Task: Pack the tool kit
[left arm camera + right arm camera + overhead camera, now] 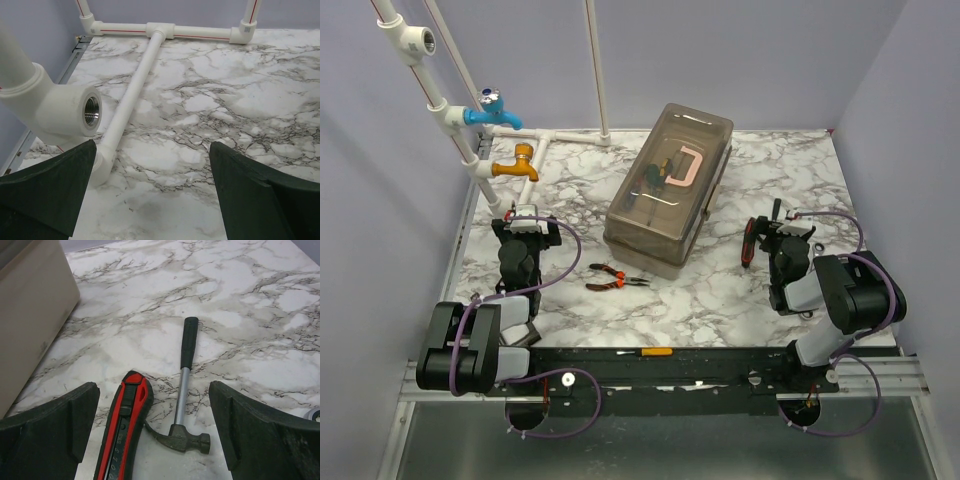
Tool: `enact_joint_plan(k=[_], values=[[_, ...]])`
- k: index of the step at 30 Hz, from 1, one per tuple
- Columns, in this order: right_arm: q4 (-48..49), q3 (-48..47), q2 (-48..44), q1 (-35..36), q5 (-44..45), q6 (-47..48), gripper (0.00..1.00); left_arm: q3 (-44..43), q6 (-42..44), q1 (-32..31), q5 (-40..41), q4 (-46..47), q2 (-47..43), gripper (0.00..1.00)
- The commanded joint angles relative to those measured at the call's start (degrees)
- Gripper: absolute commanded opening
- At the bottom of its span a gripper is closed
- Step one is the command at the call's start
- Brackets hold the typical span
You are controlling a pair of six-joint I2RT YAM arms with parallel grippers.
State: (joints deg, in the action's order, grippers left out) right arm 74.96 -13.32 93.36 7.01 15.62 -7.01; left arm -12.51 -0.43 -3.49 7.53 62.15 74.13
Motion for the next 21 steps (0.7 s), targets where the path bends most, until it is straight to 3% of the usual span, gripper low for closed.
enact_joint_plan(k=[1, 21], values=[[2.44, 0.05, 0.24, -0.28, 1.23, -0.06, 1.0, -0.79, -0.88, 0.45, -1.18, 0.48, -0.62, 0.99], [2.55, 0.05, 0.24, -0.24, 1.35, -0.08, 1.0, -0.83, -0.96, 0.58, -1.47, 0.37, -0.63, 0.98]])
